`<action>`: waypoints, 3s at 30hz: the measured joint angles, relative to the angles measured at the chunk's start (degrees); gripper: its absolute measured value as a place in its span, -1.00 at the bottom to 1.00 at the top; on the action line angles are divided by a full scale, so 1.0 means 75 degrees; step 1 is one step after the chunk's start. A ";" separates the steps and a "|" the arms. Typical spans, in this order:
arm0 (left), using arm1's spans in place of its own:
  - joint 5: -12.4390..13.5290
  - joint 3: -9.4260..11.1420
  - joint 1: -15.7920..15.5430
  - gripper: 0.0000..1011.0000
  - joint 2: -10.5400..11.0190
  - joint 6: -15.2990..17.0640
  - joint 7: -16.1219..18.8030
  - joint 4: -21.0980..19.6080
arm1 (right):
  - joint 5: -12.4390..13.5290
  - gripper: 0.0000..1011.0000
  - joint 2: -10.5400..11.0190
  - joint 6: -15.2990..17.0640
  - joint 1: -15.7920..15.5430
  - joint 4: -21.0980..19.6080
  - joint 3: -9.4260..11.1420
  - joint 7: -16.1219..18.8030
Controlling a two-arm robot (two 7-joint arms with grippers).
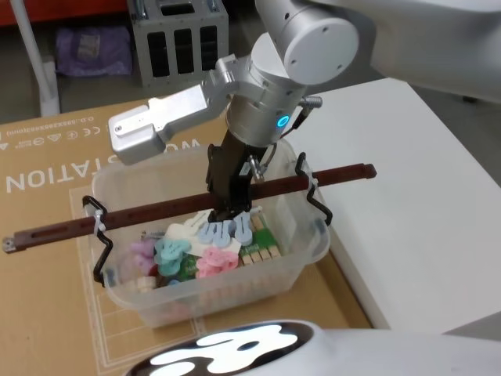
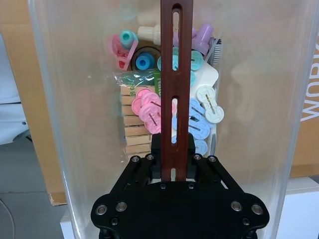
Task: Use one hand to grasp the basket and place it at the designated location.
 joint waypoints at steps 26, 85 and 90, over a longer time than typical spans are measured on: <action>0.0000 0.0000 0.0000 -1.00 0.0000 0.0000 0.0000 0.0000 | -0.0045 0.10 -0.0042 0.0066 -0.0017 0.0116 -0.0097 0.0034; 0.0000 0.0000 0.0000 -1.00 0.0000 0.0000 0.0000 0.0000 | 0.1403 0.98 0.0993 -0.0233 0.0260 -0.0139 0.1299 0.0021; 0.0000 0.0000 0.0000 -1.00 0.0000 0.0000 0.0000 0.0000 | 0.1598 0.98 0.1081 -0.0259 0.0259 -0.0175 0.1460 0.0085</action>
